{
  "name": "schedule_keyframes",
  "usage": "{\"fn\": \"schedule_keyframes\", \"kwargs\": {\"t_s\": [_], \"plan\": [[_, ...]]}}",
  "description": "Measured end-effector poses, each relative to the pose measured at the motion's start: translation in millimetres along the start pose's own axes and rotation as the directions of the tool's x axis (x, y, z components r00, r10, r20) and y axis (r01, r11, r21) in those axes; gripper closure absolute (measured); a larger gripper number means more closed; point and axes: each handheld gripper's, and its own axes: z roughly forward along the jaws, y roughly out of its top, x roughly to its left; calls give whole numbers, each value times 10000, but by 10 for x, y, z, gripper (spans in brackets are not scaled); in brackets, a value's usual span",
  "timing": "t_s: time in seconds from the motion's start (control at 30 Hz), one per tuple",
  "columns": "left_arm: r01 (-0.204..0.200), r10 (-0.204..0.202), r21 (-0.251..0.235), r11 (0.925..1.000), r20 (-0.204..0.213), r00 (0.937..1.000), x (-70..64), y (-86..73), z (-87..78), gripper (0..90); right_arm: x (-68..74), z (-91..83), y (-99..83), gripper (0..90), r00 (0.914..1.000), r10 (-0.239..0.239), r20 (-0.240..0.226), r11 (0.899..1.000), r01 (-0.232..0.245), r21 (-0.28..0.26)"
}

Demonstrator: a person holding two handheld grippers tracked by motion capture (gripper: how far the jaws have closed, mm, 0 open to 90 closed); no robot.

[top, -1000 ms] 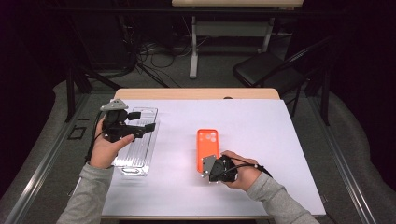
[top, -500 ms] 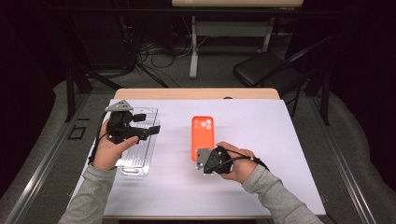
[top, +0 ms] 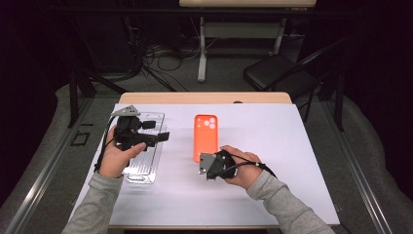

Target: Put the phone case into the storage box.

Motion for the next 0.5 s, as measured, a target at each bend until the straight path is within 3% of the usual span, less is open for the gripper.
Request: {"fn": "schedule_keyframes", "kwargs": {"t_s": [0.3, 0.5], "plan": [[-28, 28, 35, 10000, 16, 10000, -24, -3, 30, 184, 75, 6, 38, 894, 9976, -432, 545, 9984, 451, -340], [149, -150, 13, 9999, 363, 9992, -46, -18, 77, 228, 109, 3, 57, 894, 9960, -532, 719, 9975, 563, -427]]}}
